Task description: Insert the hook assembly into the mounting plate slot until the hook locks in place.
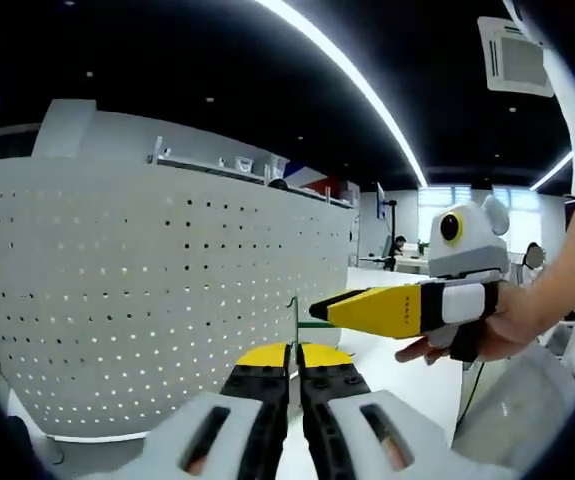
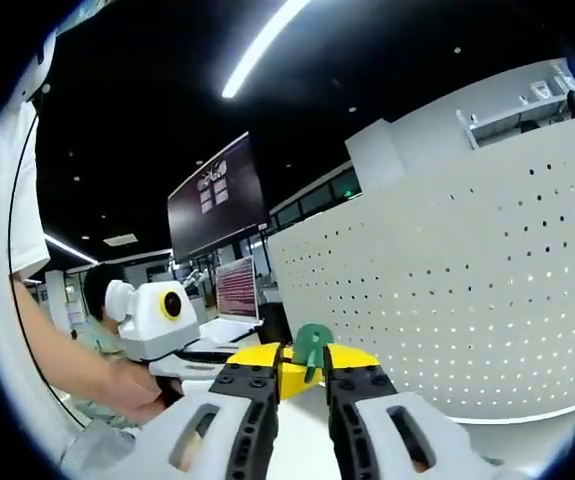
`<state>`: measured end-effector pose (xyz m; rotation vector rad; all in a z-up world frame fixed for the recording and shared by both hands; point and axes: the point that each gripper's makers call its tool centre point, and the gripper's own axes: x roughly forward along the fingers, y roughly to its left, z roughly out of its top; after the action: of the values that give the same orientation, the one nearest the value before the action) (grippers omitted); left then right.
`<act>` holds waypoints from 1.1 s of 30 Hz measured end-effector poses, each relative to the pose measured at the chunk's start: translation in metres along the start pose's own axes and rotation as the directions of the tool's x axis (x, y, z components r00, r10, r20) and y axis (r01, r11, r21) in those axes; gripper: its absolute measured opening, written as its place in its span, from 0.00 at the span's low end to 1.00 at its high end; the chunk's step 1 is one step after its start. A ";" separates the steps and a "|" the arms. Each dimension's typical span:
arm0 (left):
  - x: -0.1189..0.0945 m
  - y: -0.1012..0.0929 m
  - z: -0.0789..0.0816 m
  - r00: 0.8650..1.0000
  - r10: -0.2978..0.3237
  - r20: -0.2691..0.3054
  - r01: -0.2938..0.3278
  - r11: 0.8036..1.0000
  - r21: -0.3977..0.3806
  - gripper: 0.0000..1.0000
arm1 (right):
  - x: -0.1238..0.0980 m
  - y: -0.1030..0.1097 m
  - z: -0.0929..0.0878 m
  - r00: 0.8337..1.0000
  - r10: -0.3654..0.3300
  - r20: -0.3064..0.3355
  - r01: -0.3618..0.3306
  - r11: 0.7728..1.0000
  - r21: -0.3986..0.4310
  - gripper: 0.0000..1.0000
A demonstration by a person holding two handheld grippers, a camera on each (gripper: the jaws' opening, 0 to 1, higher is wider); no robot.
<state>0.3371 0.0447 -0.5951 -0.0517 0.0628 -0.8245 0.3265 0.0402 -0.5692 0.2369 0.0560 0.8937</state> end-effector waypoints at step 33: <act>0.001 -0.008 0.003 0.999 0.025 0.029 -0.023 0.998 -0.059 0.02 | -0.002 -0.004 -0.003 0.996 -0.089 0.015 0.089 0.996 0.025 0.01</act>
<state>0.3324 0.0382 -0.5915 -0.1178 0.0597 -0.7979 0.3284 0.0368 -0.5733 0.2619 0.0622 0.8028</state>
